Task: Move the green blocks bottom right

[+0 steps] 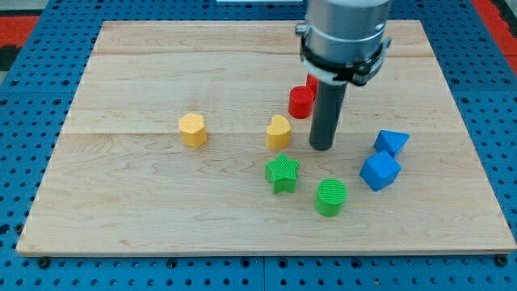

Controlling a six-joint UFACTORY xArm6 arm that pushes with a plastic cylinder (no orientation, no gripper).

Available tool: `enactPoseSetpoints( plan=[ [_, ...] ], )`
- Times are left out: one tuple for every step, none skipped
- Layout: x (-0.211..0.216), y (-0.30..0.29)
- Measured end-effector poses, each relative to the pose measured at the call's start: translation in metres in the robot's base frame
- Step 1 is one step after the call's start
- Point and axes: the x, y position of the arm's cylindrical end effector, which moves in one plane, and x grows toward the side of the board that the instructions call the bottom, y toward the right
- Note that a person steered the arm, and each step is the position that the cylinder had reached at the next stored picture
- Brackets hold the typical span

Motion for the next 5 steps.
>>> enactPoseSetpoints(
  plan=[
    [-0.011,-0.074],
    [0.004,-0.142],
    [0.023,-0.126],
    [0.045,-0.098],
    [0.062,-0.063]
  ],
)
